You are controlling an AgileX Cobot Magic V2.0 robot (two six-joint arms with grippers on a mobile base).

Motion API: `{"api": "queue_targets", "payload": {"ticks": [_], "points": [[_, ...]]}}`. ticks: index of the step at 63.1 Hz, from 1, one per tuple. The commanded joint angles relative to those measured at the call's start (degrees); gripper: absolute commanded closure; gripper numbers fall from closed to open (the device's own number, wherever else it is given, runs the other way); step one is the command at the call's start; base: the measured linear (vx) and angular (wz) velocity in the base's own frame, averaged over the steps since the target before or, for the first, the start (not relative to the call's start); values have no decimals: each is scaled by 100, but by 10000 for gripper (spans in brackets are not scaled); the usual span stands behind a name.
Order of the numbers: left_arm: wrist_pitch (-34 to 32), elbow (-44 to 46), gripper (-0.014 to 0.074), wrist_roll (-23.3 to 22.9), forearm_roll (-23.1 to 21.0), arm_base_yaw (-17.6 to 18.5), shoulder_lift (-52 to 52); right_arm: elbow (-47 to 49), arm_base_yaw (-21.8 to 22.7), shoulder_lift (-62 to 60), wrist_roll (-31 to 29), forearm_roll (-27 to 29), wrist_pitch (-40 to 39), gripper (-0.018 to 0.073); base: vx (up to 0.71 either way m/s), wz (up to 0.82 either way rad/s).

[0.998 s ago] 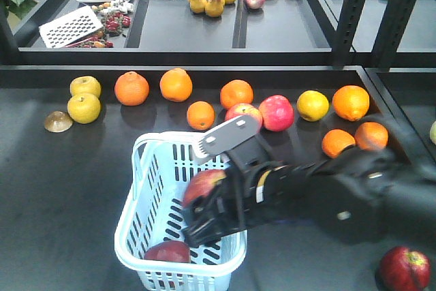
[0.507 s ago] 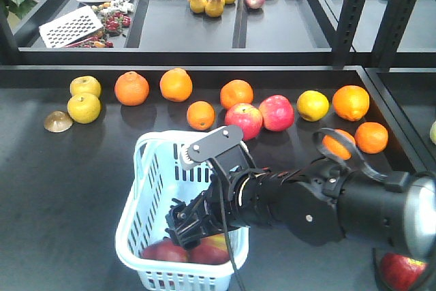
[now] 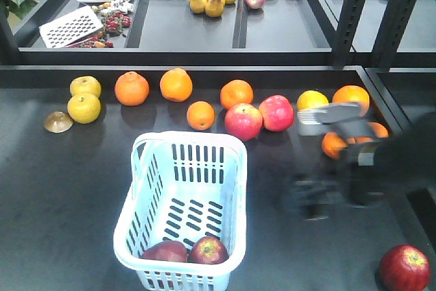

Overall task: Pick three apples into basket with both arms
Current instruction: 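Carry the second apple over the basket and release it, then move the right gripper to the farthest red apple and grasp it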

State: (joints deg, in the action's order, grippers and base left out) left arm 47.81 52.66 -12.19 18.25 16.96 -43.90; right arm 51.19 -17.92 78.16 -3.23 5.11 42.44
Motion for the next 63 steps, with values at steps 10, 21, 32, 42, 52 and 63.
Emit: {"api": "queue_targets", "payload": {"ticks": [10, 21, 32, 42, 52, 63], "points": [[-344, 135, 11, -57, 54, 2, 7, -658, 1669, -239, 7, -97, 147, -131, 0, 0], [-344, 135, 11, -57, 54, 2, 7, -702, 2446, -120, -84, -104, 17, -130, 0, 0], [-344, 135, 11, -57, 54, 2, 7, -702, 2918, 340, -279, -104, -5, -128, 0, 0], [-344, 135, 11, -57, 54, 2, 7, -702, 2924, 816, -302, -108, -293, -125, 0, 0], [-344, 135, 11, -57, 54, 2, 7, -702, 2924, 1395, -276, -293, -570, -121, 0, 0], [-344, 135, 11, -57, 54, 2, 7, -702, 2924, 2027, -276, -257, -1005, -117, 0, 0]]}}
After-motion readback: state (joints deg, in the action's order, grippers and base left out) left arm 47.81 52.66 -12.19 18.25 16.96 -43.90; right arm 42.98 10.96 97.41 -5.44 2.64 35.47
